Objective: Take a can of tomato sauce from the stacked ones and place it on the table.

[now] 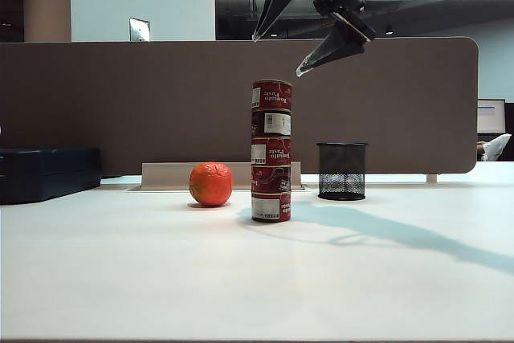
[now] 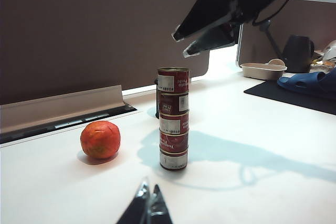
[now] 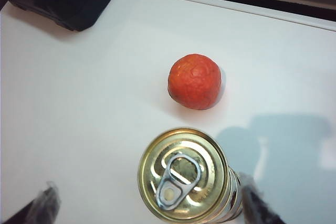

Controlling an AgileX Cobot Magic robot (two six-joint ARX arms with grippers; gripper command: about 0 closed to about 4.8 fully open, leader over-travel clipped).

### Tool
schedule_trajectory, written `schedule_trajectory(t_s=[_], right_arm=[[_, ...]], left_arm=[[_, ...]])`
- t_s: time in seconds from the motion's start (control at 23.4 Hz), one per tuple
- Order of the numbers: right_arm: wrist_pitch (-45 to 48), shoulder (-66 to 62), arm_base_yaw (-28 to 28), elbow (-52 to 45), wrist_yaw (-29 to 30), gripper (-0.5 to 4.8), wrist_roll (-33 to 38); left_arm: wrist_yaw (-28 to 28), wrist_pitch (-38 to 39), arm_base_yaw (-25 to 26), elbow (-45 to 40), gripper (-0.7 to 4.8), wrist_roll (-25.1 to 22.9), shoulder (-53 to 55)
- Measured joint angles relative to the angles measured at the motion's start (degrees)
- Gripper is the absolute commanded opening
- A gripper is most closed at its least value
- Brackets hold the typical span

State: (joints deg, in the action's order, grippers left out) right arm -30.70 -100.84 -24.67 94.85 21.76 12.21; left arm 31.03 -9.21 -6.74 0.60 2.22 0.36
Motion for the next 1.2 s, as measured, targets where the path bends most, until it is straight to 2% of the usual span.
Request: schedule_trajectory(t_s=[1.2], right_arm=[[1.8, -6.9, -0.8, 0.0, -2.3, 4.79, 0.0]], left_arm=[[0.0, 0.0, 0.0, 0.0, -0.06, 0.0, 0.0]])
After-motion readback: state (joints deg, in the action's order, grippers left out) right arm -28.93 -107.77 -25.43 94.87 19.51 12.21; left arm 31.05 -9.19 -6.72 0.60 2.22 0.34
